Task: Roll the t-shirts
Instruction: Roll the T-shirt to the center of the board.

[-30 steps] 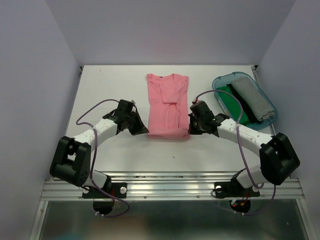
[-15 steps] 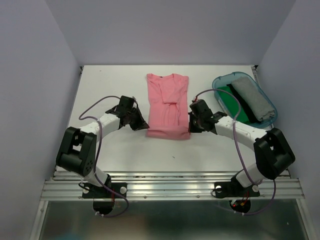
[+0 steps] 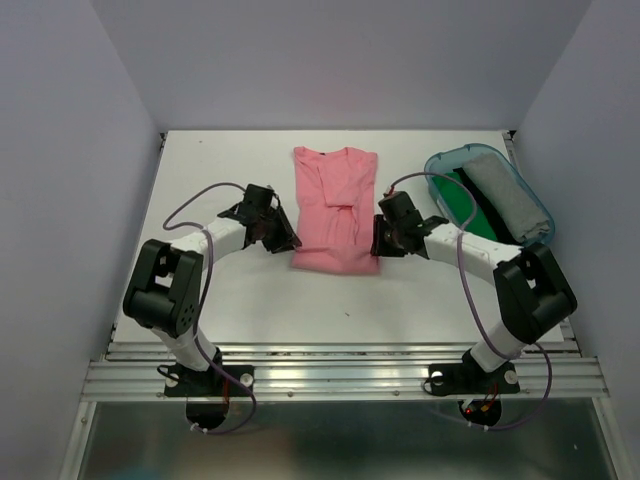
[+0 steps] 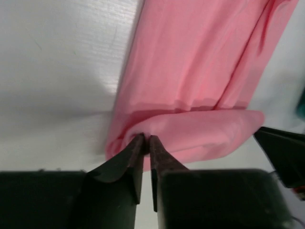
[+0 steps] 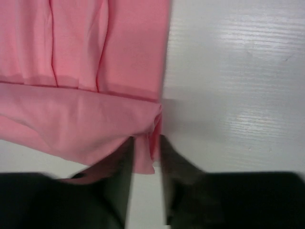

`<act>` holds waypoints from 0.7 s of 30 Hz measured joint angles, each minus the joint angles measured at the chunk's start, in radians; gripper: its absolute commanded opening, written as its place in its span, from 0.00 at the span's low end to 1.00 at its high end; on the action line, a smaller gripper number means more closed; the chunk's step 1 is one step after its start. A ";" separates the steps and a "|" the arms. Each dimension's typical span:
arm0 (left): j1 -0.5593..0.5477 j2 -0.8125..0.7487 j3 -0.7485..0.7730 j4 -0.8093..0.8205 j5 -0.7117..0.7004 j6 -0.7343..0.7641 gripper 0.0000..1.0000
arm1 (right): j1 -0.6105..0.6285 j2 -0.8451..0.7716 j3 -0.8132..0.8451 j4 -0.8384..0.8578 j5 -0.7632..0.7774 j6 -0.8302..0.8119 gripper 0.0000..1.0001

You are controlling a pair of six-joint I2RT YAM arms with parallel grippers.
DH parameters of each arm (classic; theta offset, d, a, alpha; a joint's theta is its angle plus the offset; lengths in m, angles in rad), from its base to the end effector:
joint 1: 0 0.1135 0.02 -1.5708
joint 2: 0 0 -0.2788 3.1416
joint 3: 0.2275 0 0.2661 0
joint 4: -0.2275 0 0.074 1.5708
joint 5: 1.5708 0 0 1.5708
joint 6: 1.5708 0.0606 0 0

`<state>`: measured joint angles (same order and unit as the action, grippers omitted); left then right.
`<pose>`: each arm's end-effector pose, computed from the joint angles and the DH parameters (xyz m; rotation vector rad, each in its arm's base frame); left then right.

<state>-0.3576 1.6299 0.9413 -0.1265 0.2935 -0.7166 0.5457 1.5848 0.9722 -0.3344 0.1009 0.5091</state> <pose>0.3361 -0.1443 0.1773 -0.3034 2.4971 -0.8289 0.3014 0.1759 0.1833 -0.0051 2.5375 0.3010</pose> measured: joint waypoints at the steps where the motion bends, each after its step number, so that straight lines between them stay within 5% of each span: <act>1: 0.000 0.008 0.006 -0.001 -0.005 0.001 0.62 | -0.002 0.012 0.006 0.005 0.000 0.003 0.47; 6: 0.002 0.017 0.015 -0.006 -0.047 0.001 0.64 | -0.003 0.013 0.020 0.010 0.016 -0.008 0.57; 8: 0.002 0.003 0.016 -0.014 -0.075 0.001 0.58 | -0.003 -0.011 0.020 0.010 0.027 -0.008 0.56; 10: 0.001 -0.037 0.016 -0.035 -0.123 0.001 0.40 | -0.003 -0.051 0.018 0.010 0.034 -0.008 0.48; 11: -0.003 -0.073 0.016 -0.045 -0.151 0.004 0.07 | -0.003 -0.080 0.017 0.010 0.035 -0.008 0.33; 12: -0.006 -0.094 0.016 -0.050 -0.175 0.008 0.00 | -0.003 -0.096 0.015 0.012 0.032 -0.008 0.24; 15: -0.037 -0.182 0.022 -0.062 -0.250 0.024 0.00 | -0.003 -0.145 0.013 0.021 0.014 0.004 0.05; 21: -0.146 -0.185 0.039 -0.065 -0.277 0.069 0.00 | -0.003 -0.108 0.008 0.029 -0.048 0.022 0.01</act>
<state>-0.5041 1.4452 0.9798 -0.1917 0.0162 -0.6472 0.5426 1.4769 0.9806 -0.3058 0.0528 0.5312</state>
